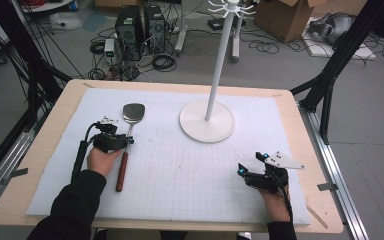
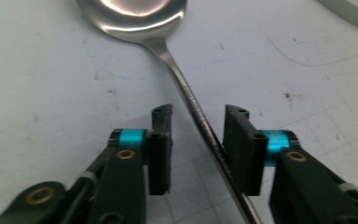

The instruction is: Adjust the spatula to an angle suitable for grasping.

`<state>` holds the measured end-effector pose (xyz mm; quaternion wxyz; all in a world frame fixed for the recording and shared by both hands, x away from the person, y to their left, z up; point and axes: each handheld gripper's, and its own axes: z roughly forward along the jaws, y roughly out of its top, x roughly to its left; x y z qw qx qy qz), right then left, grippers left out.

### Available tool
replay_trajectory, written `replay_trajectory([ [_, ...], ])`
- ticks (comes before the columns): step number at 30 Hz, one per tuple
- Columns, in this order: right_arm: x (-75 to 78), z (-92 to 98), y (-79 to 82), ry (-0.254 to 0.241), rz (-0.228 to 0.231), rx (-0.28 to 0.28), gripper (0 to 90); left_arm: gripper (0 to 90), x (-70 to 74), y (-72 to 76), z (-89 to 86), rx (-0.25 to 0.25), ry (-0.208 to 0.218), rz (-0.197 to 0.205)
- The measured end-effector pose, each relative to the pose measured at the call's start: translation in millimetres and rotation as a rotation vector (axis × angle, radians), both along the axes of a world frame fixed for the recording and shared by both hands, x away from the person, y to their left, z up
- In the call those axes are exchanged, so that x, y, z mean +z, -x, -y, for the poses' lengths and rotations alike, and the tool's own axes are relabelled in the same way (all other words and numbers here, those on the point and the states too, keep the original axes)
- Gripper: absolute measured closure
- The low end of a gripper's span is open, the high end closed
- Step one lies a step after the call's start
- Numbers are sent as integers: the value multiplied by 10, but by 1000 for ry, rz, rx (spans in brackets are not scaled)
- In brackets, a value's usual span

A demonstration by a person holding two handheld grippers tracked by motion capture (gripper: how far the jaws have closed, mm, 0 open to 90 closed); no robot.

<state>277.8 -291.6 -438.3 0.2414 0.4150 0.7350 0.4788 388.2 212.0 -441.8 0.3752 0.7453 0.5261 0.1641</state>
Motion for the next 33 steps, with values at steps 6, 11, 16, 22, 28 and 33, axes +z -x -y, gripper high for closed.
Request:
replay_trajectory([
  [6,-3,-25,-3,-4,1,3,187,693,48,-49,98,-48,-63,-25],
  [11,4,-2,7,-6,4,-2,188,711,61,-33,85,-108,-62,-14],
  [16,5,28,16,-12,3,-10,188,739,77,-5,81,-196,-33,-22],
  [22,-5,21,27,-11,-8,-8,189,797,117,15,33,-227,-12,-26],
  [28,-1,11,27,-6,-4,-5,190,606,70,32,219,-172,-138,-23],
  [33,-5,16,28,-8,-7,-7,190,702,59,26,225,-181,-147,-9],
])
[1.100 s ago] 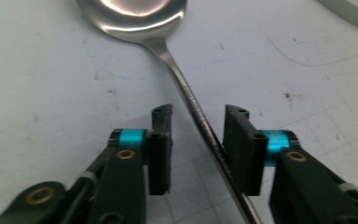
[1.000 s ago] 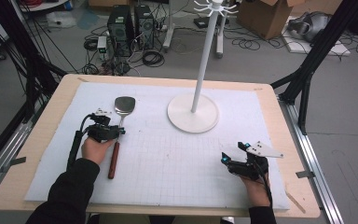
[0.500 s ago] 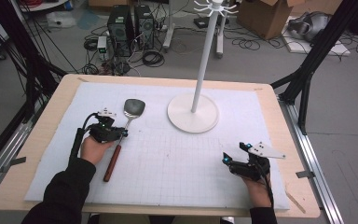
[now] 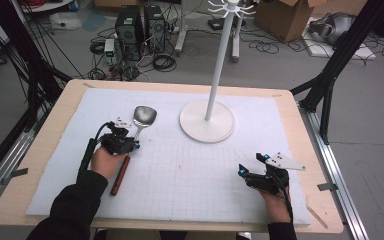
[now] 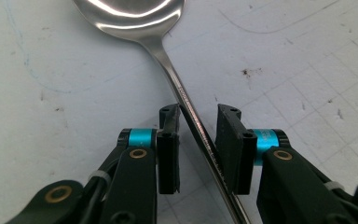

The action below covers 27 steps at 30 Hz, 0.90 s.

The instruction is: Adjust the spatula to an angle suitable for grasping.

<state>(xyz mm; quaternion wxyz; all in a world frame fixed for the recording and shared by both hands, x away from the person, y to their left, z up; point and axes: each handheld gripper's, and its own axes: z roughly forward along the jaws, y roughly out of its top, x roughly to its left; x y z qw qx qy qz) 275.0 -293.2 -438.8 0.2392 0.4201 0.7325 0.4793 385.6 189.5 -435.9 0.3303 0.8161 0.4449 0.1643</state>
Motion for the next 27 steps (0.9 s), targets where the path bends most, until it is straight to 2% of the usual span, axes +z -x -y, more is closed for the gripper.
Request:
replay_trajectory([
  [2,-4,4,1,3,-2,1,191,723,2,-4,-33,-7,19,-10],
  [7,-7,30,9,1,-5,-6,191,834,16,-5,-143,-63,38,-44],
  [9,-7,37,10,0,-4,-9,191,834,24,5,-144,-86,21,-43],
  [17,-6,45,20,1,-6,-12,191,835,36,55,-150,-185,16,-59],
  [27,0,32,17,-2,-9,-11,191,836,33,139,-75,-331,41,-83],
])
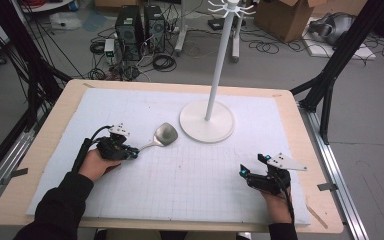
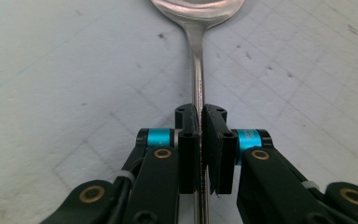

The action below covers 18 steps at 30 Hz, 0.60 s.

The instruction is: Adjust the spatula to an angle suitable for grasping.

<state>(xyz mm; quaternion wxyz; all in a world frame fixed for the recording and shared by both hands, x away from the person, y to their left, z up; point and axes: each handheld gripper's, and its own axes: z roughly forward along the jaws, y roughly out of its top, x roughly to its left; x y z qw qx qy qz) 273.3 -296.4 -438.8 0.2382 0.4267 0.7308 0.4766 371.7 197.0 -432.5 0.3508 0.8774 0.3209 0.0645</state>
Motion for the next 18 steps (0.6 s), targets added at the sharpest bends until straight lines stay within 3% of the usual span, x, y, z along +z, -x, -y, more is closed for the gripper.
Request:
replay_trajectory([
  [8,1,-14,1,1,1,0,191,837,3,90,123,-139,19,15],
  [14,-8,-4,12,-2,-2,-2,191,836,17,175,258,-283,-8,67],
  [18,-10,-2,17,-2,0,0,191,836,-3,207,308,-329,-5,63],
])
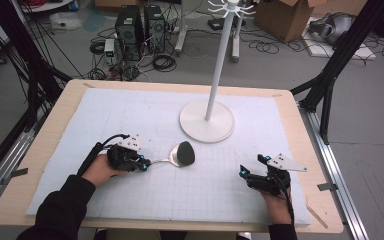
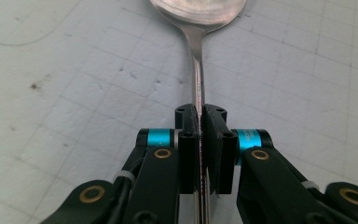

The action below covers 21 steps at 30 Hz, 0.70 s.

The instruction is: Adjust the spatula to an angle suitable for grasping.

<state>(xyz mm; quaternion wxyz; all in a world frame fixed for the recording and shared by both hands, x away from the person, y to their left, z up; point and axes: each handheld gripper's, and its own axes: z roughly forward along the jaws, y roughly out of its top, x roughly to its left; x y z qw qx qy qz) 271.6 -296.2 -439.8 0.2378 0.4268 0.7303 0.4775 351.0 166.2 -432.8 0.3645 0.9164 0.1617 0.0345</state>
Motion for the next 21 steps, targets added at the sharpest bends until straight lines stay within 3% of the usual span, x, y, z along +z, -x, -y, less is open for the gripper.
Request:
replay_trajectory([
  [7,-2,-3,4,-2,-1,0,191,836,-6,25,33,-78,2,-13],
  [12,2,-8,7,-4,-2,1,191,836,-17,62,82,-127,29,-15],
  [21,-1,-5,9,-4,-2,-1,191,836,5,143,227,-225,20,-7],
])
